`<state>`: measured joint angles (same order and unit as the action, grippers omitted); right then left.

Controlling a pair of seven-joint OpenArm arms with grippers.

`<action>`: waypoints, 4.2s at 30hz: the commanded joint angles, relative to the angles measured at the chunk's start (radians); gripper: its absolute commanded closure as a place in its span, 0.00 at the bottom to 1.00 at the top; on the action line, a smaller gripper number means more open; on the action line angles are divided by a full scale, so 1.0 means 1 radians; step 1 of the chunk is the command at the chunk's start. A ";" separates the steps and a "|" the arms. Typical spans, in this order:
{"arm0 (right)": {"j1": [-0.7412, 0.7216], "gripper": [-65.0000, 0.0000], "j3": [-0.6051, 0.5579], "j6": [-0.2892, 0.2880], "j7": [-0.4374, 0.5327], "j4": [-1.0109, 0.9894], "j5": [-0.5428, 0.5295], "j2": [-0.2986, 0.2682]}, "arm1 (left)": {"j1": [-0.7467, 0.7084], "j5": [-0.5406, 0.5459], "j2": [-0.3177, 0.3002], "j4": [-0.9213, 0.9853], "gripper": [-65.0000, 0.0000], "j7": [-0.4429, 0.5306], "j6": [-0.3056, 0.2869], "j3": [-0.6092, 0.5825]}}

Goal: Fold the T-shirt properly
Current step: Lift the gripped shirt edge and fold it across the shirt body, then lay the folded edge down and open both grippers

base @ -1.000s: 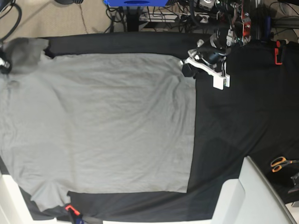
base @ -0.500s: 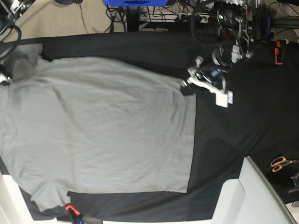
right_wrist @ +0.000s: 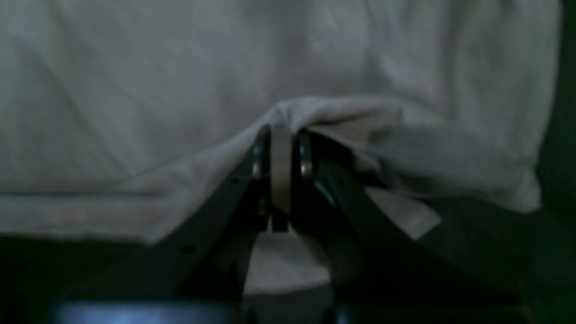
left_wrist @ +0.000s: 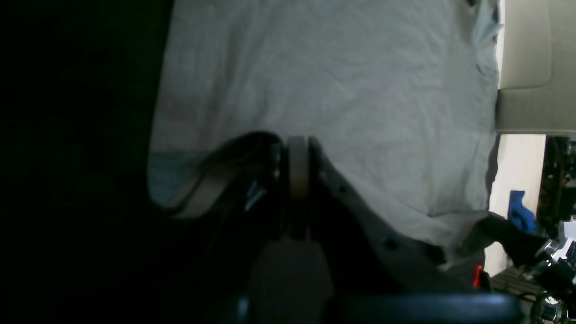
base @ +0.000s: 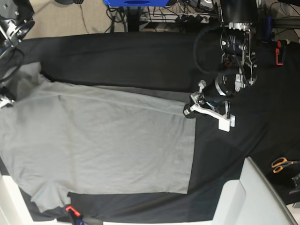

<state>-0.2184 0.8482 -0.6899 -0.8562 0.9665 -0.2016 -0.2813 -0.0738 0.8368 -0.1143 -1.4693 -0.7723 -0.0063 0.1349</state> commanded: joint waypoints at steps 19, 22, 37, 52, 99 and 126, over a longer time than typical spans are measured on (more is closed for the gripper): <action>-0.089 1.00 -0.096 -0.008 0.312 -0.113 -0.014 -0.025 | 0.108 0.009 -0.011 0.108 1.00 0.018 -0.004 0.004; -0.089 1.00 -0.094 -0.008 0.343 -0.113 -0.014 -0.025 | 0.116 -0.041 -0.008 0.109 1.00 0.018 -0.004 0.004; -0.149 1.00 -0.096 0.059 0.464 -0.260 -0.014 -0.042 | 0.156 -0.124 0.015 0.123 1.00 0.021 -0.004 0.016; -0.184 1.00 -0.125 0.071 0.495 -0.261 -0.012 -0.043 | 0.197 -0.124 0.015 0.187 1.00 0.101 -0.004 0.006; 0.093 0.41 0.070 0.221 0.154 0.110 -0.235 0.259 | -0.182 -0.090 -0.160 -0.163 0.00 0.047 -0.010 0.144; 0.015 0.99 0.069 0.227 0.078 0.042 -0.235 0.228 | -0.180 -0.089 -0.152 -0.159 0.00 0.049 -0.010 0.144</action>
<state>-0.1844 0.9207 -0.4522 -0.7868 0.9928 -0.4171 -0.0395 -0.2607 0.7376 -0.2550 -1.6150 -0.7414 -0.0074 0.2733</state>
